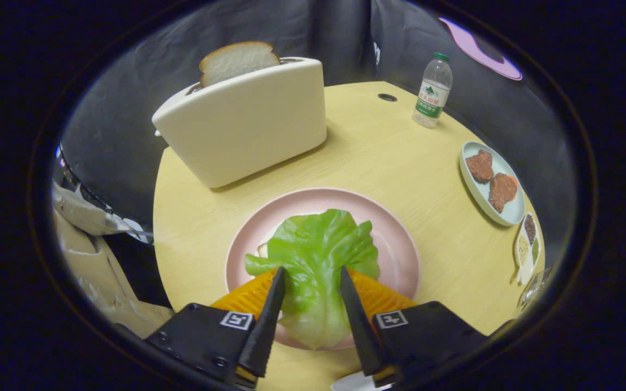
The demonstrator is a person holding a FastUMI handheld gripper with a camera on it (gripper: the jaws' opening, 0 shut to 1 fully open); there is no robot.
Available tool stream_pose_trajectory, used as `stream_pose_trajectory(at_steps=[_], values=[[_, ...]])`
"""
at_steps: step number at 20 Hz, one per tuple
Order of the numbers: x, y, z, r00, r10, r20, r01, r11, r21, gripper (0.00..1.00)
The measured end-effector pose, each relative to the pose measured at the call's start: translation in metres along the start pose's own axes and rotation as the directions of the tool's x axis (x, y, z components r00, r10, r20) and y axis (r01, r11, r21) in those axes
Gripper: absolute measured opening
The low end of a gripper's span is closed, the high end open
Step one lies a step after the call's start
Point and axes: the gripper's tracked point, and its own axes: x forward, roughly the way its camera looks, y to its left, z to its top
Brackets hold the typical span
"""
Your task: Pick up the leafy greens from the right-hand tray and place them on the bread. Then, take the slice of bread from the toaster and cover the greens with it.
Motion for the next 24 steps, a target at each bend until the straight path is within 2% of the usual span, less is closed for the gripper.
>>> stream_pose_trajectory(at_steps=[9,15,19,24], values=[[-0.031,0.010,0.058,0.986,-0.069,0.154,0.059,0.996,0.070,1.00],[-0.056,0.022,0.113,0.964,-0.124,0.234,0.088,0.983,0.158,0.99],[-0.065,0.045,0.158,0.951,-0.113,0.287,0.054,0.977,0.206,0.99],[-0.064,0.075,0.199,0.947,-0.085,0.311,0.018,0.977,0.213,0.99]])
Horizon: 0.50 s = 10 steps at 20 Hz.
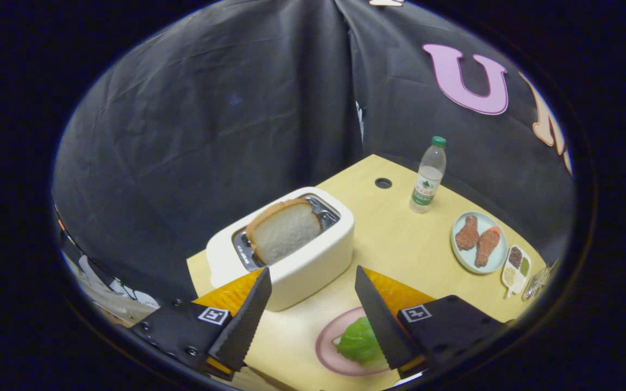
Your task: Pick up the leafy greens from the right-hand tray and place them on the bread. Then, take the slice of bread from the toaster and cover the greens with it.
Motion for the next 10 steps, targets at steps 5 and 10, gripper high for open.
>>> stream_pose_trajectory(at_steps=[5,10], values=[[0.022,0.023,0.023,1.000,0.024,0.010,-0.025,0.994,0.106,0.98],[0.043,0.029,0.037,1.000,0.018,0.011,-0.020,0.981,0.191,0.98]])
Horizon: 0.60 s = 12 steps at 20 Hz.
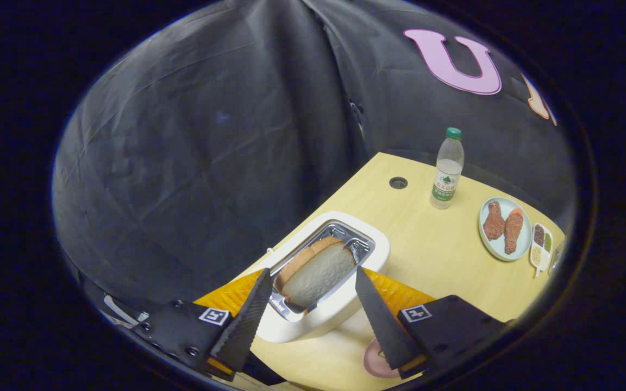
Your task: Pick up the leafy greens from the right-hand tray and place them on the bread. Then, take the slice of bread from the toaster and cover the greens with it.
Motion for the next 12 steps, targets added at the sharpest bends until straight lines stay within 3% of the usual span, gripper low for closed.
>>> stream_pose_trajectory(at_steps=[3,9,12], values=[[0.012,0.004,0.004,1.000,-0.003,0.002,0.003,0.999,0.054,0.97],[0.031,0.006,-0.003,0.998,-0.059,-0.037,0.061,0.997,0.049,0.95],[0.034,0.005,-0.012,0.994,-0.087,-0.065,0.089,0.996,0.030,0.72]])
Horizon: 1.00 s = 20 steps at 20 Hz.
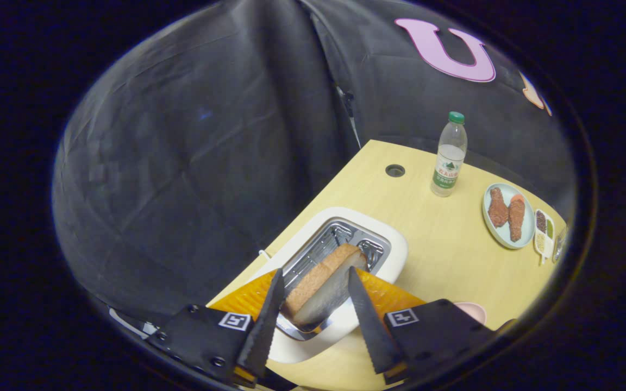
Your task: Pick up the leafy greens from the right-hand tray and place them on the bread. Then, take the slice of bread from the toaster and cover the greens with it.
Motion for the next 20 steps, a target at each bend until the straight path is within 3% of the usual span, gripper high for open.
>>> stream_pose_trajectory(at_steps=[4,7,12,20], values=[[-0.002,-0.012,-0.003,0.999,-0.043,-0.009,0.043,0.999,-0.006,0.42],[-0.007,-0.014,-0.006,0.999,-0.030,-0.021,0.030,1.000,0.004,0.19],[-0.025,-0.010,0.006,0.999,0.007,0.044,-0.007,1.000,0.017,0.19],[-0.064,-0.029,0.014,0.988,0.074,0.132,-0.095,0.983,0.157,0.19]])
